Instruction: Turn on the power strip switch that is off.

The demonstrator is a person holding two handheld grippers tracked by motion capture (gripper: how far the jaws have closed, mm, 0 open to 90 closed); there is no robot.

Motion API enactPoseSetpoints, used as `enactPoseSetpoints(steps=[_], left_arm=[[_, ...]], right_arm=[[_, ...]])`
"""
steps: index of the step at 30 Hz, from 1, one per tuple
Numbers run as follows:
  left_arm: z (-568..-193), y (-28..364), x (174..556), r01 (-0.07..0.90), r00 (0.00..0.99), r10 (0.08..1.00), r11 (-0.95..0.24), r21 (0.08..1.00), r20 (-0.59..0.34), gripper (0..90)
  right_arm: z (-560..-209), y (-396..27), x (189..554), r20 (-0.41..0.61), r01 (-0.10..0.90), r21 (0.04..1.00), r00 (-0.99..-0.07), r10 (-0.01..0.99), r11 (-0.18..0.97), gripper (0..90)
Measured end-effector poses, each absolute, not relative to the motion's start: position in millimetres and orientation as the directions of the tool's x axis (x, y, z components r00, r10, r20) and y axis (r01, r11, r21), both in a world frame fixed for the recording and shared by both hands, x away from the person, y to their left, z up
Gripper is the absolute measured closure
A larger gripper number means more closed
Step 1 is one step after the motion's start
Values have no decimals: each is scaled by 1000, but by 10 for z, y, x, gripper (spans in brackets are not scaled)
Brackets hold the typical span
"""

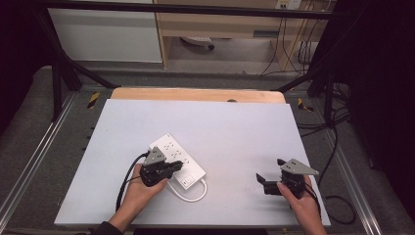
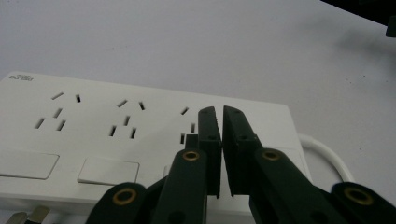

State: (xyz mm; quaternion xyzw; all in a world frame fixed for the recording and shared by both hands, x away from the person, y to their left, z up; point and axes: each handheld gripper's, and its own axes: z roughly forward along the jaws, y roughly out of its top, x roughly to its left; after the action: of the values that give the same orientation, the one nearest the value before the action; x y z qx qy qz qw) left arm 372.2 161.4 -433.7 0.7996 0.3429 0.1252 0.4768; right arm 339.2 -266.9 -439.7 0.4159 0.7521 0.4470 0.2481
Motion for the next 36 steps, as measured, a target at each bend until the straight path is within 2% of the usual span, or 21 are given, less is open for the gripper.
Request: enactPoseSetpoints(steps=[5, 12, 16, 23, 32, 36], left_arm=[[-4324, 1625, 3725, 425, 728, 673, -297, 855, -128, 793], [-4313, 1622, 3729, 427, 710, 691, -272, 862, -133, 624], [-4306, 1619, 3728, 423, 708, 694, -267, 866, -132, 559], [-4299, 1604, 3724, 419, 713, 688, -264, 869, -135, 495], [-4271, 1601, 3714, 403, 726, 673, -247, 881, -143, 474], [-4256, 1589, 3702, 391, 716, 687, -244, 888, -127, 404]], right_arm=[[-4401, -2669, 3396, -1, 405, 879, -531, 848, 254, 29], [-4407, -2665, 3402, -1, 406, 878, -531, 847, 255, 29], [-4408, -2667, 3403, 1, 407, 877, -530, 848, 254, 29], [-4409, -2667, 3405, 1, 408, 877, -531, 847, 255, 29], [-4409, -2668, 3403, 1, 408, 877, -530, 848, 254, 29], [-4409, -2670, 3404, 1, 409, 876, -529, 849, 254, 29]])
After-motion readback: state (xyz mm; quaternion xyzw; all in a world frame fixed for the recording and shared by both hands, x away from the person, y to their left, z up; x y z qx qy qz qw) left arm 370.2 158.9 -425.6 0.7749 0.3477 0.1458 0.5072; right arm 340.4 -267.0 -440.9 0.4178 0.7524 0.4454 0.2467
